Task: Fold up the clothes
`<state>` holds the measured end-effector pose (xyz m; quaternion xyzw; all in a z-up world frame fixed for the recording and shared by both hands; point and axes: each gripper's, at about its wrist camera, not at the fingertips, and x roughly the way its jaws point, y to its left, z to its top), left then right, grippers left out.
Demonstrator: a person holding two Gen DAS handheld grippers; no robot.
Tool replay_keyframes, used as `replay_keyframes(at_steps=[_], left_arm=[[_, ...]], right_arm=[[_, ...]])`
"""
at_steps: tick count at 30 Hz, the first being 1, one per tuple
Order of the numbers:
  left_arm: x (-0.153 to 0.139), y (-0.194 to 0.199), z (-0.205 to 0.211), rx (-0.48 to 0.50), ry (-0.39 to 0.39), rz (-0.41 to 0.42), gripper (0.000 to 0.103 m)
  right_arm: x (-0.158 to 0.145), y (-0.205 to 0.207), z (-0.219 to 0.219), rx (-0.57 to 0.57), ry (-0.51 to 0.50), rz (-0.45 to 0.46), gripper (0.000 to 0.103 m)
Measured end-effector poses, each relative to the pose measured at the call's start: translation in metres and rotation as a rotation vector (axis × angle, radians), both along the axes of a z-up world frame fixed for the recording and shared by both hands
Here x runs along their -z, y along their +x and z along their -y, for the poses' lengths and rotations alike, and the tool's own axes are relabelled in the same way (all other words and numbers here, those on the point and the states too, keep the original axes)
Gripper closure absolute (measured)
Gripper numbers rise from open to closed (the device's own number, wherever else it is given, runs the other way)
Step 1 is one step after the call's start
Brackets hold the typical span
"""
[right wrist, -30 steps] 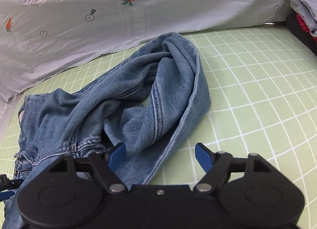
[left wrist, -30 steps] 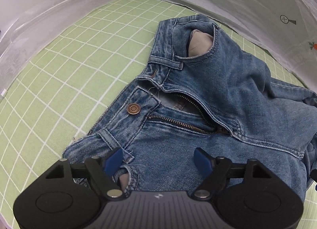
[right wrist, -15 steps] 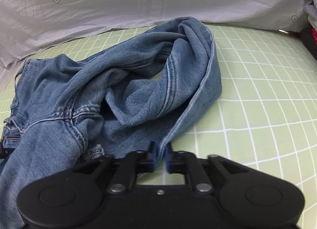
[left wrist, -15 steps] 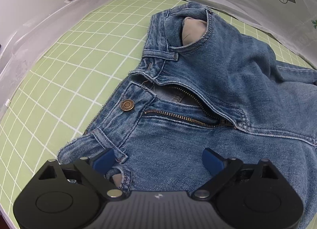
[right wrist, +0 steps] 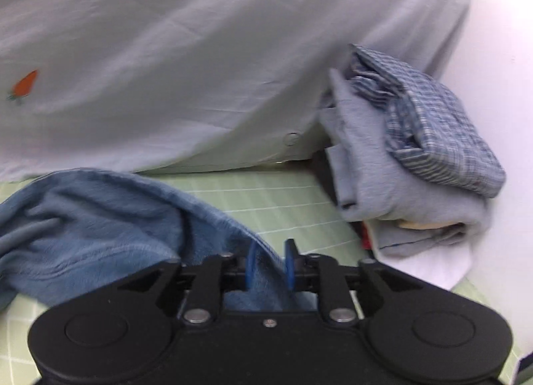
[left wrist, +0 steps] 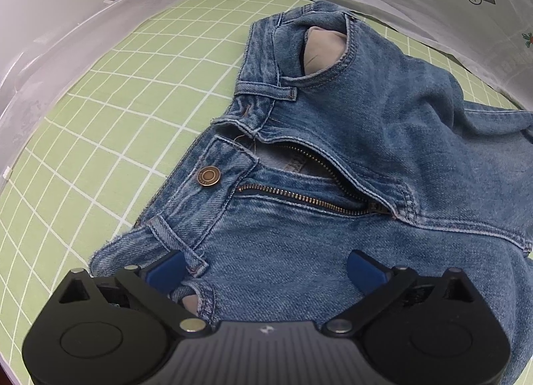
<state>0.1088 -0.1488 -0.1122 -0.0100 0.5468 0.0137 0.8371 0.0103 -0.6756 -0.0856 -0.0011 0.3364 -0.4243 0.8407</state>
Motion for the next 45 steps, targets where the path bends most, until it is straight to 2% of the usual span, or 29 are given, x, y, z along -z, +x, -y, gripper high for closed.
replay_keyframes(at_steps=[1,2,4,5,7,10,12,15,17,20,24,27,29,31,35,37,41,43,45], left_arm=[[0.0,0.0,0.0,-0.001,0.0,0.0,0.0],[0.0,0.0,0.001,-0.003,0.0,-0.001,0.0],[-0.001,0.0,-0.002,-0.006,-0.014,0.0,0.0],[-0.002,0.0,-0.004,-0.009,-0.023,0.0,0.0],[-0.006,-0.002,-0.011,-0.026,-0.055,0.003,0.001],[-0.016,-0.008,-0.026,-0.07,-0.098,0.025,0.001],[-0.026,-0.015,-0.038,-0.116,-0.104,0.061,0.002],[-0.04,-0.026,-0.055,-0.17,-0.093,0.118,0.002],[-0.041,-0.032,-0.066,-0.174,-0.096,0.122,0.002],[-0.035,-0.039,-0.079,-0.192,-0.113,0.09,0.002],[-0.022,-0.048,-0.088,-0.186,-0.126,0.031,0.002],[-0.018,-0.051,-0.093,-0.178,-0.15,0.018,0.002],[-0.016,-0.052,-0.096,-0.182,-0.165,0.01,0.003],[-0.013,-0.052,-0.098,-0.192,-0.175,0.0,0.003],[-0.007,-0.05,-0.098,-0.212,-0.178,-0.02,0.003],[-0.005,-0.05,-0.099,-0.22,-0.181,-0.021,0.003],[0.001,-0.051,-0.104,-0.253,-0.188,-0.018,0.002],[0.001,-0.053,-0.103,-0.259,-0.185,-0.016,0.002],[0.002,-0.054,-0.101,-0.265,-0.18,-0.014,0.003]], right_arm=[[-0.003,-0.004,0.002,0.009,0.01,0.022,0.053],[-0.003,-0.01,-0.003,-0.009,0.035,0.04,0.048],[0.004,-0.021,-0.02,-0.055,0.092,0.05,0.027],[0.01,-0.026,-0.031,-0.082,0.125,0.044,0.024],[0.028,-0.026,-0.063,-0.159,0.215,0.026,0.023],[0.055,-0.028,-0.121,-0.336,0.385,-0.007,0.023],[0.065,-0.029,-0.16,-0.458,0.432,-0.046,0.023],[0.072,-0.03,-0.22,-0.593,0.436,-0.113,0.023],[0.075,-0.031,-0.227,-0.605,0.447,-0.124,0.023],[0.08,-0.032,-0.238,-0.623,0.463,-0.14,0.027],[0.086,-0.033,-0.252,-0.647,0.485,-0.163,0.046],[0.09,-0.034,-0.262,-0.665,0.501,-0.179,0.05],[0.09,-0.037,-0.267,-0.689,0.499,-0.185,0.062],[0.088,-0.043,-0.268,-0.722,0.485,-0.185,0.097],[0.082,-0.054,-0.271,-0.786,0.457,-0.184,0.097],[0.075,-0.063,-0.259,-0.76,0.439,-0.169,0.097],[0.059,-0.085,-0.214,-0.602,0.293,-0.159,0.097],[0.053,-0.101,-0.178,-0.472,0.218,-0.143,0.097],[0.048,-0.113,-0.136,-0.334,0.209,-0.125,0.097]])
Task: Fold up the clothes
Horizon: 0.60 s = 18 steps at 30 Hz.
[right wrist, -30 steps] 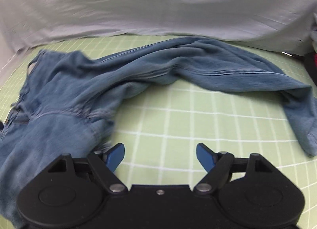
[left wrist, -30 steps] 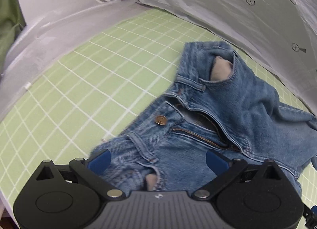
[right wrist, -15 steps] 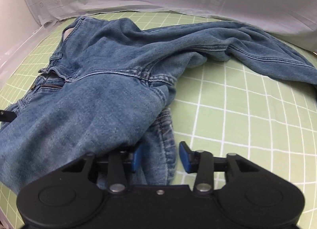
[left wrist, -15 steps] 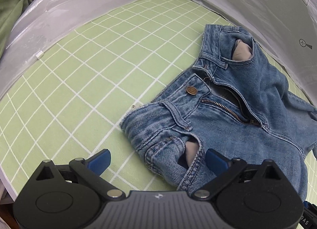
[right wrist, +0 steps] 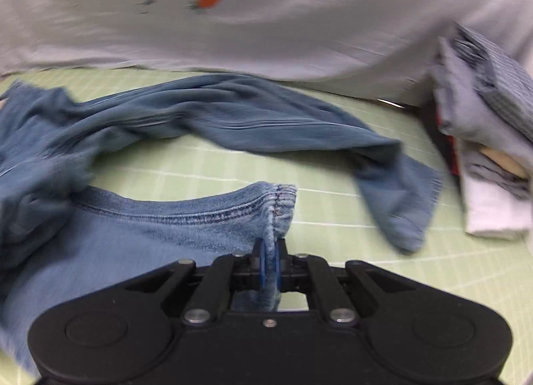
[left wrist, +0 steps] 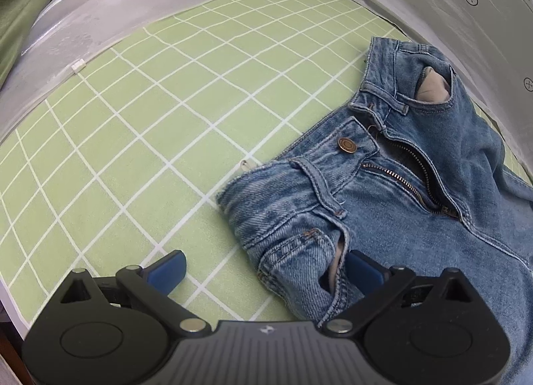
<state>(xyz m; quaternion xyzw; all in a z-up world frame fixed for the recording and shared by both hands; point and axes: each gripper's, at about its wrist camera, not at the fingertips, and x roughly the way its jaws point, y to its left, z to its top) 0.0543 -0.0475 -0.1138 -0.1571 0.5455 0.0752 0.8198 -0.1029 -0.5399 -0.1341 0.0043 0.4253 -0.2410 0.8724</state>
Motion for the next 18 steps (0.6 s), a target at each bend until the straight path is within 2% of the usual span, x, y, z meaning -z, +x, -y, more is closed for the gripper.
replay_keyframes(at_steps=[2,3,5,6,7,8,9,10,13,18], left_arm=[[0.0,-0.002,0.002,-0.009,0.0,0.002,0.003],[-0.002,-0.003,0.003,-0.006,-0.003,0.012,0.007],[-0.005,-0.005,0.005,0.006,-0.026,0.041,0.025],[-0.007,-0.005,0.006,0.016,-0.048,0.059,0.048],[-0.008,-0.005,0.006,0.017,-0.087,0.064,0.061],[-0.008,-0.004,0.007,0.011,-0.081,0.066,0.064],[-0.009,-0.004,0.008,0.004,-0.07,0.067,0.076],[-0.009,-0.004,0.009,0.004,-0.036,0.062,0.083],[-0.011,-0.006,-0.002,-0.023,-0.036,0.082,0.09],[-0.022,-0.007,-0.033,-0.111,0.03,0.113,0.092]], right_arm=[[-0.002,-0.012,0.035,0.106,-0.001,0.005,0.097],[-0.002,-0.018,0.049,0.142,0.004,0.007,0.097],[-0.002,-0.027,0.055,0.151,0.003,0.012,0.097],[-0.002,-0.031,0.058,0.156,0.002,0.015,0.097],[-0.002,-0.036,0.061,0.161,0.002,0.018,0.097],[-0.002,-0.039,0.061,0.168,0.002,0.023,0.097],[-0.002,-0.04,0.061,0.179,0.001,0.032,0.097],[-0.003,-0.042,0.061,0.19,-0.001,0.04,0.097],[-0.007,-0.046,0.062,0.239,-0.021,0.063,0.097],[-0.013,-0.06,0.072,0.309,-0.042,0.08,0.097]])
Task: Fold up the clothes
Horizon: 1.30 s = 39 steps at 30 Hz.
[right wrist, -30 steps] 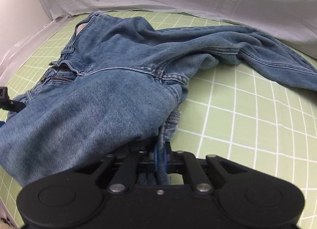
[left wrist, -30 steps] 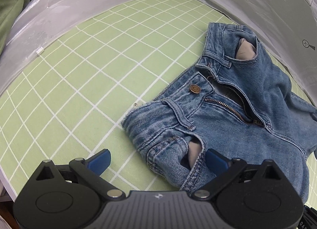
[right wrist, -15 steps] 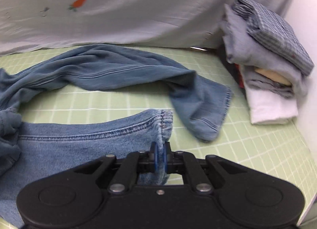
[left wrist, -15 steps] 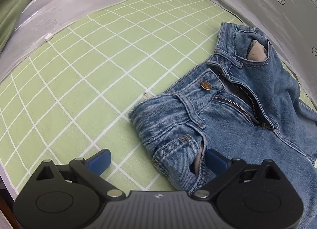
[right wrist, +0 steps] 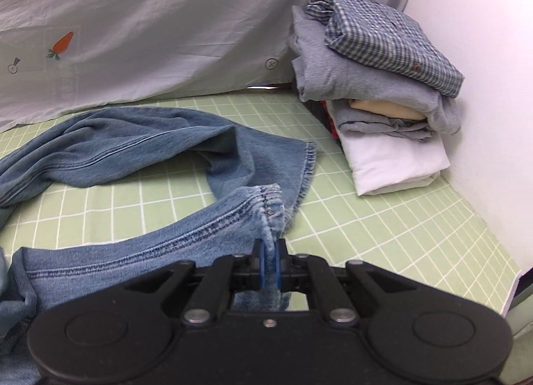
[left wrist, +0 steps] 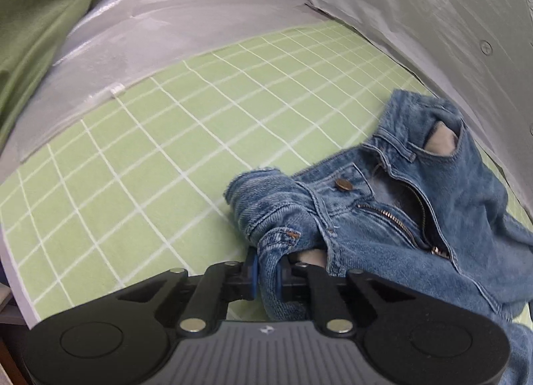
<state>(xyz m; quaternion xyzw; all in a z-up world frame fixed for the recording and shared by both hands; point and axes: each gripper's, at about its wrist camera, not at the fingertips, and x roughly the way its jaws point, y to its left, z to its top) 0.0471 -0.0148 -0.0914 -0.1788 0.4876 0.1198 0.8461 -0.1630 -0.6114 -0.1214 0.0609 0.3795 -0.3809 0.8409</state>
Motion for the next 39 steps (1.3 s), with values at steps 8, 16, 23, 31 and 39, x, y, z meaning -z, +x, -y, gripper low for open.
replay_keyframes(at_steps=[8,16,23,31,39], left_arm=[[-0.016,0.0,-0.074,-0.14,0.113,0.043,0.092],[-0.015,-0.025,-0.085,-0.156,0.112,0.009,0.061],[-0.037,-0.043,-0.043,-0.109,0.202,0.085,0.045],[-0.042,-0.063,0.023,-0.021,0.202,0.092,0.033],[-0.021,-0.082,0.095,0.076,0.186,0.029,0.03]], right_arm=[[-0.008,-0.029,0.012,0.089,-0.023,0.006,0.097],[-0.008,-0.047,0.011,0.099,-0.022,0.003,0.097],[-0.03,-0.051,0.053,0.071,-0.078,0.015,0.097],[-0.042,-0.065,0.134,0.15,0.04,0.122,0.061],[0.016,-0.122,0.137,0.27,0.26,0.207,0.057]])
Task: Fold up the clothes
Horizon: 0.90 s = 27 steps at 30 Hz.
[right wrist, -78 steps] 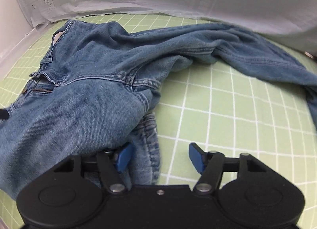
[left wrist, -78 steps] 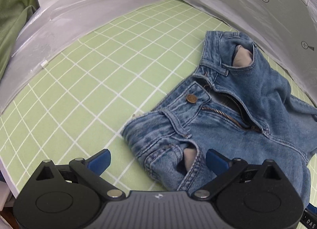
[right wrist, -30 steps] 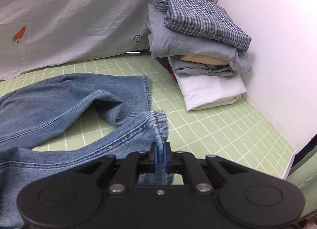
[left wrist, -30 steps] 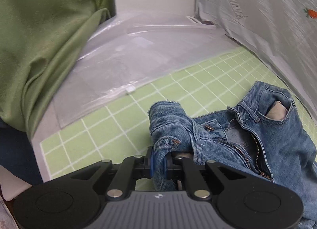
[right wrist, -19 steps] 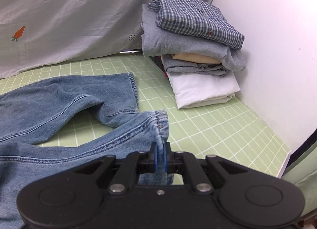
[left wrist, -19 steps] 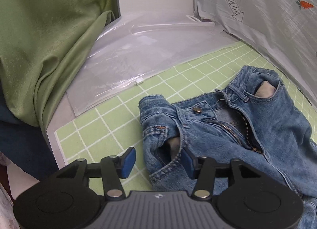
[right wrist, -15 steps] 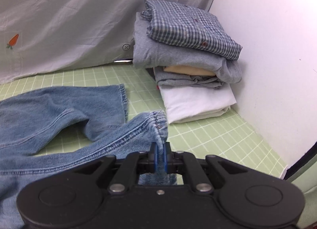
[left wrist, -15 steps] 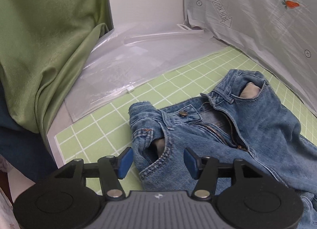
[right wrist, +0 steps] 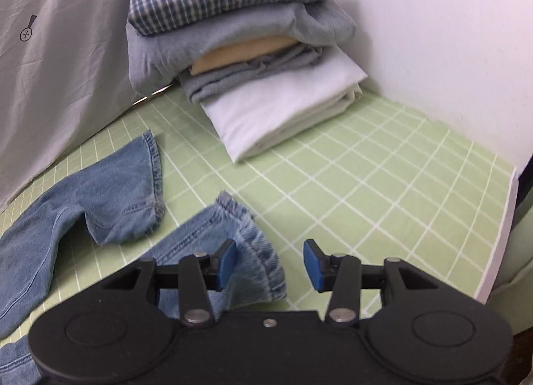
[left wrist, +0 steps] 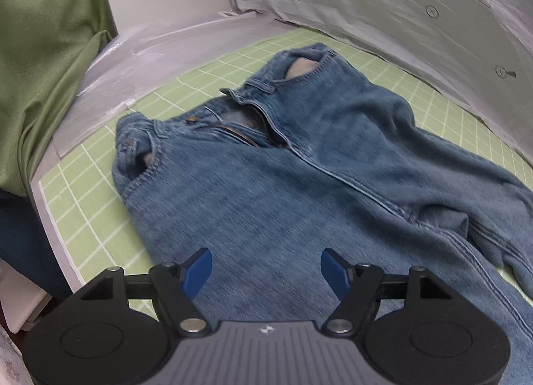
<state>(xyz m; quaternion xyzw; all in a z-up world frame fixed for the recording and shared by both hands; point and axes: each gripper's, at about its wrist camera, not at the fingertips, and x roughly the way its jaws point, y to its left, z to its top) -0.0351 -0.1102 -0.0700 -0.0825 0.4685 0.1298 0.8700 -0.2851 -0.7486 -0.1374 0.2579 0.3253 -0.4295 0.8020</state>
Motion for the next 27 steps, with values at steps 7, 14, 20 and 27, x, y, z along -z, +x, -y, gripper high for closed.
replay_keyframes(at_steps=[7,14,20,27], left_arm=[[0.019,-0.006,0.048,0.07,0.004,-0.1,0.027],[0.036,-0.003,0.068,0.092,0.04,-0.175,0.02],[0.037,0.012,0.071,0.086,0.049,-0.204,0.013],[0.041,0.031,0.07,0.07,0.051,-0.229,0.003]], right_arm=[[0.008,-0.023,-0.015,0.055,0.032,0.036,0.057],[0.009,-0.036,-0.028,0.088,0.023,0.028,0.04],[0.024,-0.017,-0.026,0.03,0.063,-0.026,0.041],[0.025,0.029,-0.019,-0.056,0.089,0.028,0.04]])
